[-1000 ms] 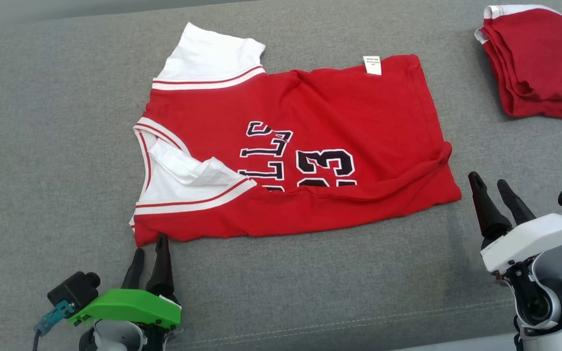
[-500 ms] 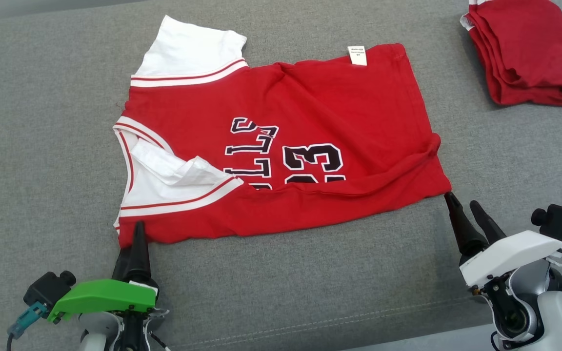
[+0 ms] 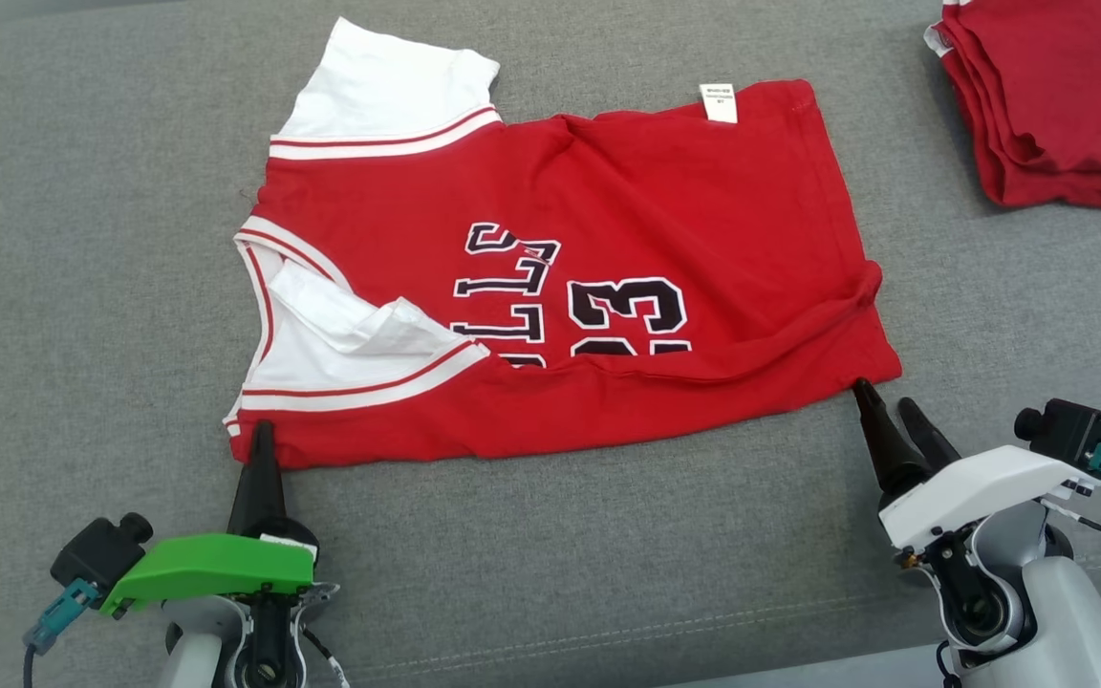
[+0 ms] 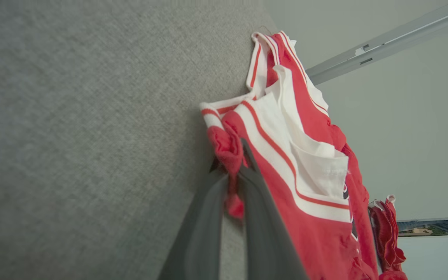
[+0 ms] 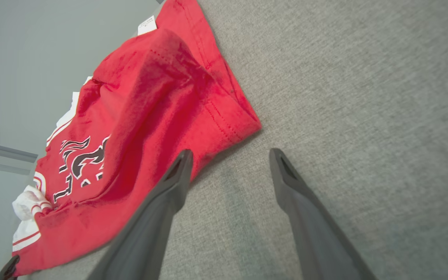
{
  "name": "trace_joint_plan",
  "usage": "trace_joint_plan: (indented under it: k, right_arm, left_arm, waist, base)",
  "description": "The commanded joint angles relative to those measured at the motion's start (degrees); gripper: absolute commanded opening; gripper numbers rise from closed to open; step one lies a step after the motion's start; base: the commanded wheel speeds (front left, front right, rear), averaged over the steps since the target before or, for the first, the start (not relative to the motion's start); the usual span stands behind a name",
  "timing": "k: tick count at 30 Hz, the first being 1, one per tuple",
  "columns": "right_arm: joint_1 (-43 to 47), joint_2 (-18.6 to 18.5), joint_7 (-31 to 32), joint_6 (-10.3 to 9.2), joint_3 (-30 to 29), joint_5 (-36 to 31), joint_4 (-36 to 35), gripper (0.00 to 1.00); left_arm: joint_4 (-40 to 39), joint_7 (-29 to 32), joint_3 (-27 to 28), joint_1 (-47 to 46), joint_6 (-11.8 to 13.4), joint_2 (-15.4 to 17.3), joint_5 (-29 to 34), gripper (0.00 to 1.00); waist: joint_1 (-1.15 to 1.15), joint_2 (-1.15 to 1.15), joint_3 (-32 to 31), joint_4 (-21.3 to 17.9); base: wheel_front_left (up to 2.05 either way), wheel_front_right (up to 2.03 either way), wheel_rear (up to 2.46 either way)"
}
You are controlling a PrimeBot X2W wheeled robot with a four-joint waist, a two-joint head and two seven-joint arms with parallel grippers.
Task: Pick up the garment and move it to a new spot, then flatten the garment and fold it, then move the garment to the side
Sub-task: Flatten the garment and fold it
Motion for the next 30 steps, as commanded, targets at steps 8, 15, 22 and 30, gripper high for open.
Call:
trace_joint_plan:
  k: [8,15,22,30]
  right_arm:
    - [-4.46,-0.10,-1.59,0.00,0.30,2.82,6.73,1.00]
    - [-9.33,-0.01,-2.61,-0.05,1.07,6.23,14.45,0.49]
    - [-13.30,-0.94,-6.31,-0.02,2.74,8.99,17.75,0.00]
    - [-8.52,-3.64,-6.18,-0.01,3.55,14.86,11.48,0.00]
  left_arm:
    - [-3.22,-0.53,-1.61,1.77,-0.76,0.63,1.30,0.00]
    - [-4.19,-0.59,-2.92,1.94,-0.73,0.18,1.52,0.00]
    - [-5.62,-1.82,-0.84,1.85,-0.38,0.50,1.95,0.00]
    - [-12.08,-2.57,0.91,5.83,-0.45,1.25,2.58,0.00]
  waist:
    - [0.00,0.00,-0.06,2.63]
    - [0.00,0.00,-0.12,3.33]
    - [0.00,0.00,-0.50,3.21]
    - [0.00,0.00,-1.70,3.11]
  base:
    - [0.00,0.00,0.00]
    - [0.00,0.00,0.00]
    - [0.00,0.00,0.00]
    - [0.00,0.00,0.00]
